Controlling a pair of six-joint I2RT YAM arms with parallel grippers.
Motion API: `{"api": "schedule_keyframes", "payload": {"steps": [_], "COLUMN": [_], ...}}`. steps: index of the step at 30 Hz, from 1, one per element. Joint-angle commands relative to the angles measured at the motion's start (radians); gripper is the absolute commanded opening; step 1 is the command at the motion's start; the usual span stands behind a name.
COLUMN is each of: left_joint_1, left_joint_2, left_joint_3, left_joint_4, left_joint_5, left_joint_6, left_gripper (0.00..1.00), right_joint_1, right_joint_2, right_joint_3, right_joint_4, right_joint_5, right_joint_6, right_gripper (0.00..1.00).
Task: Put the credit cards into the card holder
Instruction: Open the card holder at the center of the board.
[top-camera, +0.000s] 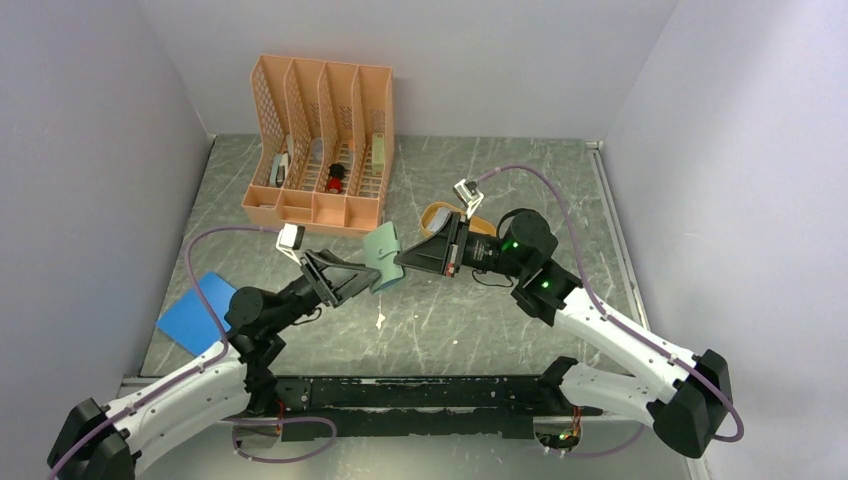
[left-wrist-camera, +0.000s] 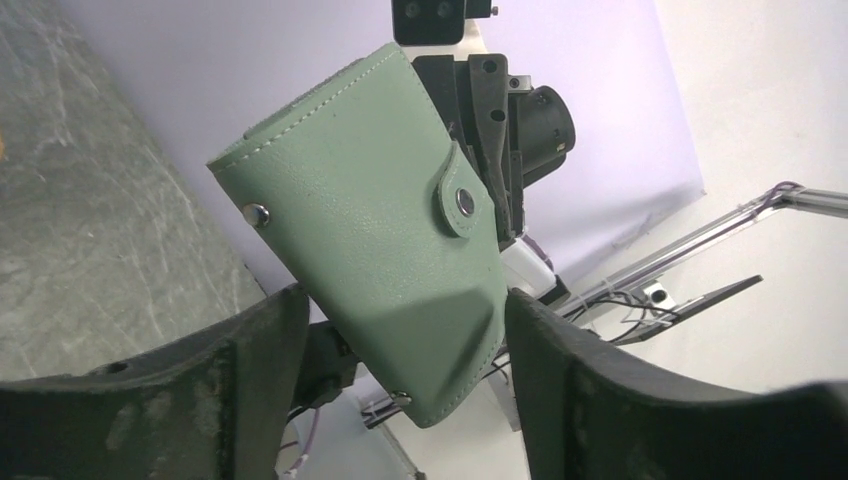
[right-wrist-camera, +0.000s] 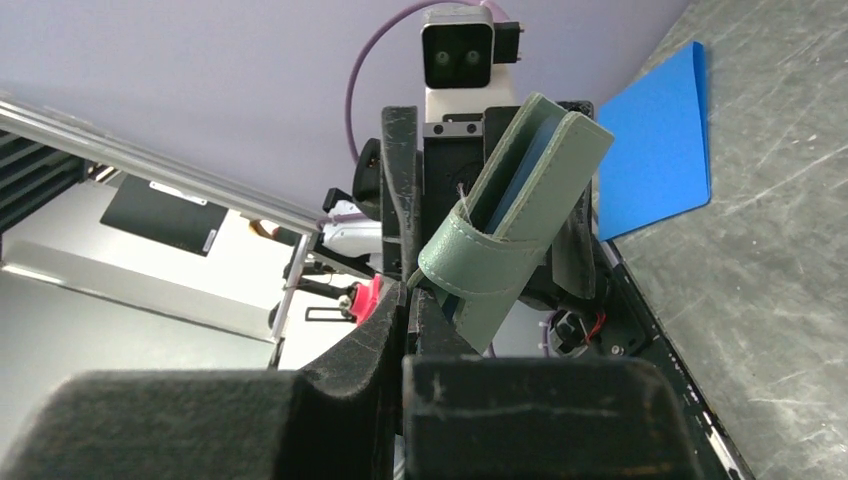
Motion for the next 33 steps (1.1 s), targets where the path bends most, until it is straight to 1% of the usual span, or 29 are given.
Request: {"api": "schedule_keyframes", "payload": {"steps": [1,4,6,8,9,10,12,13,14,15,16,18,19,21,23,25,29,33], "left_joint_1": [0.0,0.0,0.0,0.0,0.0,0.0,0.001,0.0,0.0,0.0,0.0,0.001,-0.001,-0.001,-0.002,-0.003,-0.006,-0.006], "left_joint_2": [0.038,0.03,0.013,-0.008,-0.018,-0.03,-0.059,-0.073,-0.078,-0.072,-0.058,-0.001,0.031,0.089,0.136,0.173,0.201,0.204], "left_joint_3": [0.012,0.014,0.021,0.031,0.038,0.048,0.095,0.137,0.198,0.261,0.335,0.47,0.529,0.617,0.676,0.716,0.774,0.807], "left_joint_4": [0.184,0.173,0.128,0.079,0.046,0.012,-0.12,-0.222,-0.363,-0.502,-0.645,-0.891,-0.989,-1.119,-1.204,-1.268,-1.333,-1.353], "left_joint_5": [0.053,0.049,0.042,0.033,0.029,0.024,0.011,-0.001,-0.019,-0.055,-0.085,-0.159,-0.192,-0.237,-0.271,-0.291,-0.3,-0.3], "left_joint_6": [-0.028,-0.023,-0.008,0.011,0.023,0.038,0.089,0.129,0.172,0.228,0.283,0.369,0.397,0.432,0.437,0.434,0.438,0.45], "left_gripper": [0.7,0.51,0.38,0.22,0.14,0.07,0.05,0.05,0.05,0.05,0.05,0.05,0.05,0.05,0.05,0.05,0.05,0.05], "right_joint_1": [-0.005,-0.005,-0.005,-0.004,-0.003,-0.002,0.004,0.01,0.014,0.019,0.031,0.066,0.096,0.187,0.304,0.392,0.476,0.482], "right_joint_2": [-0.023,-0.027,-0.028,-0.031,-0.033,-0.036,-0.047,-0.053,-0.057,-0.061,-0.063,-0.058,-0.045,-0.008,0.039,0.082,0.158,0.249], "right_joint_3": [-0.002,0.003,0.004,0.003,0.014,0.038,0.108,0.146,0.192,0.223,0.247,0.294,0.316,0.368,0.42,0.457,0.515,0.583], "right_joint_4": [0.052,0.036,0.023,0.0,-0.037,-0.113,-0.295,-0.399,-0.469,-0.537,-0.591,-0.672,-0.702,-0.76,-0.796,-0.8,-0.78,-0.789], "right_joint_5": [-0.019,-0.016,-0.015,-0.009,-0.001,0.016,0.105,0.156,0.203,0.247,0.299,0.419,0.484,0.646,0.838,0.98,1.133,1.202], "right_joint_6": [0.017,0.007,0.0,-0.014,-0.039,-0.082,-0.22,-0.283,-0.334,-0.376,-0.414,-0.476,-0.501,-0.543,-0.574,-0.599,-0.652,-0.689], "right_gripper": [0.0,0.0,0.0,0.0,0.0,0.0,0.02,0.12,0.21,0.3,0.36,0.42,0.42,0.42,0.42,0.42,0.42,0.43]}}
